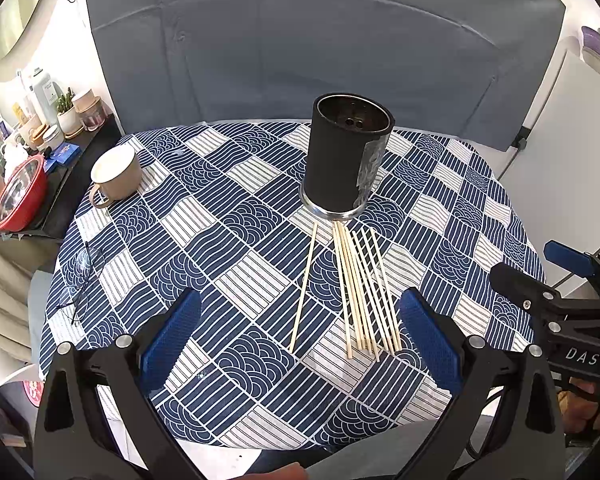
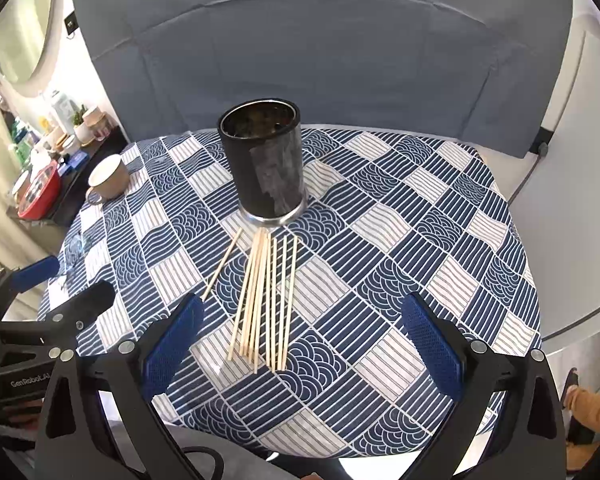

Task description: Organize utensils

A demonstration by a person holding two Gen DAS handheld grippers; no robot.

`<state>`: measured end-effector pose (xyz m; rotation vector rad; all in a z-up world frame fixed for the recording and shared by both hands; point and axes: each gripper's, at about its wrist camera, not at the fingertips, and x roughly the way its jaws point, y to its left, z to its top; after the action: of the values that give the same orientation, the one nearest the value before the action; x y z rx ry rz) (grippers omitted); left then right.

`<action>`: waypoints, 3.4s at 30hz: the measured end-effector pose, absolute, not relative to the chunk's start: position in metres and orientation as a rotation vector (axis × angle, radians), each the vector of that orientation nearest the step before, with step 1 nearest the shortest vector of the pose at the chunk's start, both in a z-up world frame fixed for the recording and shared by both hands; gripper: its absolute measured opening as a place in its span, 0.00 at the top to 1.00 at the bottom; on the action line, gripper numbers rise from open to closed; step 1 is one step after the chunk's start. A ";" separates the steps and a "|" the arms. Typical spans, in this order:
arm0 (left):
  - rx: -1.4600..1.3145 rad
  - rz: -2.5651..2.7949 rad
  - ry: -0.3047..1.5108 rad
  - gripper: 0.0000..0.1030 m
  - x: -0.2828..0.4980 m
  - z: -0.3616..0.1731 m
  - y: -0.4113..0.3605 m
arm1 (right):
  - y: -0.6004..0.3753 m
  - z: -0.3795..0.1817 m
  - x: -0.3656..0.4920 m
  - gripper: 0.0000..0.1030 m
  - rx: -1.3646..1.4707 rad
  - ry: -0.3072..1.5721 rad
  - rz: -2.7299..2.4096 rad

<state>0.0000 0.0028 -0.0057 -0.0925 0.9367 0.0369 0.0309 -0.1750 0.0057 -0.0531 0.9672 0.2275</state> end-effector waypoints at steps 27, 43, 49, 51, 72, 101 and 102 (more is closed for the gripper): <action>-0.068 0.057 0.953 0.06 0.000 -0.008 0.003 | -0.172 -0.002 0.030 0.08 -0.070 0.996 0.235; -0.083 0.058 0.976 0.06 0.004 -0.013 0.007 | -0.171 -0.004 0.030 0.08 -0.076 1.016 0.223; -0.080 0.060 0.998 0.06 0.006 -0.016 0.007 | -0.174 -0.006 0.032 0.08 -0.063 1.030 0.212; -0.082 0.062 1.007 0.06 0.007 -0.017 0.008 | -0.176 -0.007 0.033 0.08 -0.054 1.033 0.209; -0.141 0.108 1.184 0.06 0.021 -0.054 0.034 | -0.187 -0.031 0.050 0.08 -0.015 1.157 0.173; 0.081 0.113 1.426 0.06 0.099 -0.147 0.021 | -0.188 -0.153 0.113 0.08 -0.161 1.394 0.141; 0.082 0.111 1.428 0.06 0.103 -0.149 0.020 | -0.185 -0.154 0.117 0.08 -0.170 1.387 0.149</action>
<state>0.1028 0.0203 -0.1494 0.0823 1.4285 0.1112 0.1172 -0.1849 -0.1542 -0.1704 1.3872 0.1495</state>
